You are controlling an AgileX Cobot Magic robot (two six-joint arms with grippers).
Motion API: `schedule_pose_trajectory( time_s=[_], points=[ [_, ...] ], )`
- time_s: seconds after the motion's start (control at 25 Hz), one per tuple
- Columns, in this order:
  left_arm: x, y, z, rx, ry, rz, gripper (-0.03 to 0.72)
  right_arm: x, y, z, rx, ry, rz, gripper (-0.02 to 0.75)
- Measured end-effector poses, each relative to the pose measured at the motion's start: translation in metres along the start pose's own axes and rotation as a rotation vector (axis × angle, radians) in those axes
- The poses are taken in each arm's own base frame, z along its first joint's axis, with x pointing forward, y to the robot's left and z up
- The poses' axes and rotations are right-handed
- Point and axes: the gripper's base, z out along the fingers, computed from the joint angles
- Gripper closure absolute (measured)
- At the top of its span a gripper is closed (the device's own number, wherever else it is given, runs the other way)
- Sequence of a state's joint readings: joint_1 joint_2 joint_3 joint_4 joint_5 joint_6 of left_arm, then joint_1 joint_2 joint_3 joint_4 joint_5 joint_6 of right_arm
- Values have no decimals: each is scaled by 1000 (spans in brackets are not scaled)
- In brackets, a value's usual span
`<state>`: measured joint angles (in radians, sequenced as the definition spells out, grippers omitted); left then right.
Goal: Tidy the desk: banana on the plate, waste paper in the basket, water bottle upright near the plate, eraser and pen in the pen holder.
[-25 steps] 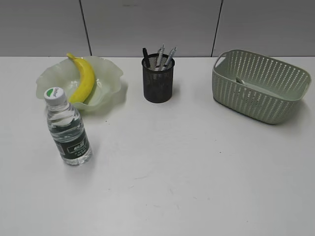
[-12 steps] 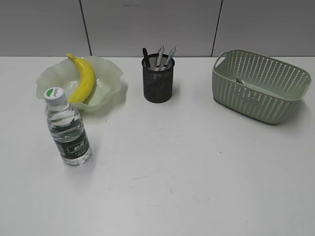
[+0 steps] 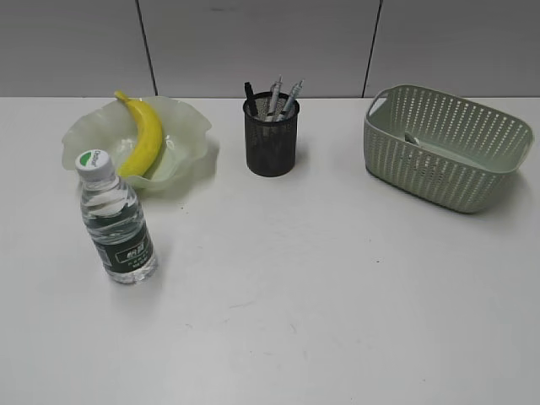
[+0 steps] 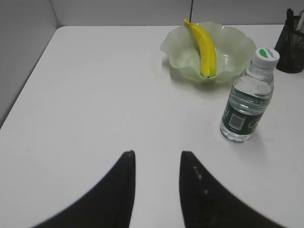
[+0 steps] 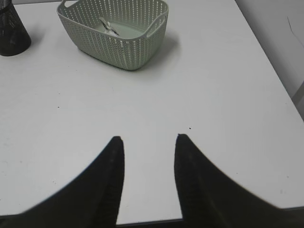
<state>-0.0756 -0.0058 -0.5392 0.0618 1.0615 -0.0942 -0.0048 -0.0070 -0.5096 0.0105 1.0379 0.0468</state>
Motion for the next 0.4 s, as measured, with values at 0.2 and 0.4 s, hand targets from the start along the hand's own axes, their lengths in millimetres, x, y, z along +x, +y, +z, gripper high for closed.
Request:
schedule_pose_trajectory(
  time_s=[0.2, 0.4],
  points=[
    [0, 0, 0, 0, 0, 0, 450, 0, 0, 0, 0, 0, 0, 442],
    [0, 0, 0, 0, 0, 0, 450, 0, 0, 0, 0, 0, 0, 442]
  ],
)
